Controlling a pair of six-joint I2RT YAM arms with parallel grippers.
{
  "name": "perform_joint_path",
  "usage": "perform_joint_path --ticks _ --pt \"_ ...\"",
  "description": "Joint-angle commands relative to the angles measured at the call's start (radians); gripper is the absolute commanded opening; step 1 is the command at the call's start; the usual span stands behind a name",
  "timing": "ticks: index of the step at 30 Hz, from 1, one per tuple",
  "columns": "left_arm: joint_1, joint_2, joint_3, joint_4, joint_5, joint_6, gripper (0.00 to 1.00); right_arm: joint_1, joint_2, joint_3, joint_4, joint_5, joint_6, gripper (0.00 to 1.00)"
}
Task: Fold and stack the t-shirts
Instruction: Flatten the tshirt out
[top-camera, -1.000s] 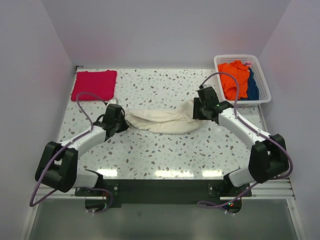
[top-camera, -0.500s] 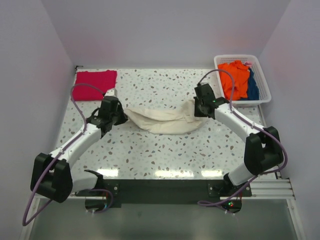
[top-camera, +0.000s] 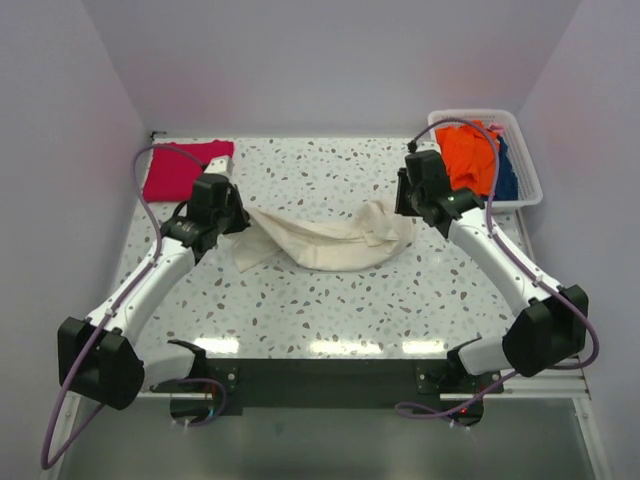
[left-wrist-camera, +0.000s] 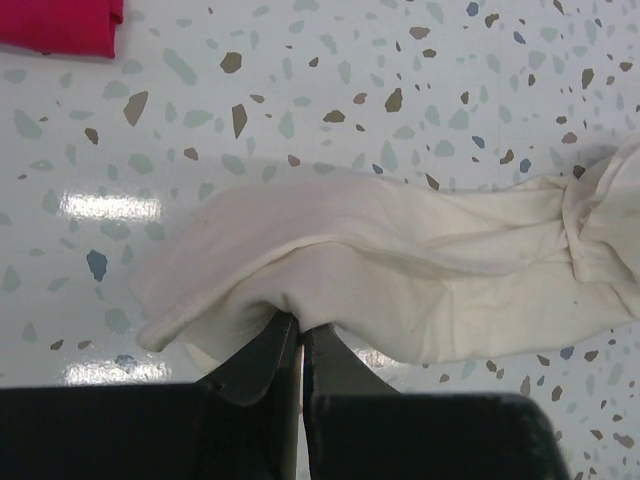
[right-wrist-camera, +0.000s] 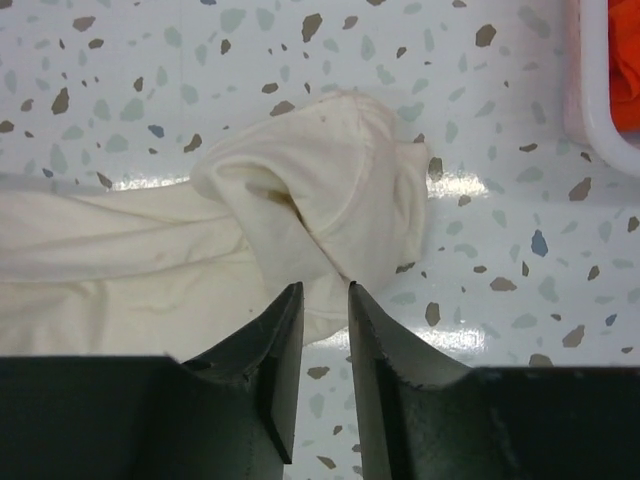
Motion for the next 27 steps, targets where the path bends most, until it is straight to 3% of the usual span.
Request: perform_joint_path --ticks 1,5,10,21,25,27 --pt "0.019 -0.026 0.05 -0.026 0.022 0.044 0.0 -0.002 0.018 -0.058 -0.014 -0.043 -0.024 0.31" --pt "0.042 -0.026 0.056 -0.039 0.047 0.055 0.0 -0.001 0.041 -0.124 0.031 -0.109 -0.047 0.43" --pt "0.053 -0.027 0.051 -0.039 0.058 0.059 0.0 0.001 0.098 -0.152 0.054 -0.16 -0.064 0.41" --pt "0.07 -0.02 0.042 -0.027 0.082 0.065 0.0 0.01 0.205 -0.138 0.086 -0.123 -0.048 0.41" --pt "0.073 -0.011 0.044 -0.023 0.091 0.069 0.0 0.013 0.225 -0.115 0.088 -0.106 -0.042 0.33" --pt "0.074 -0.008 0.047 -0.02 0.094 0.07 0.0 0.013 0.225 -0.103 0.083 -0.106 -0.034 0.17"
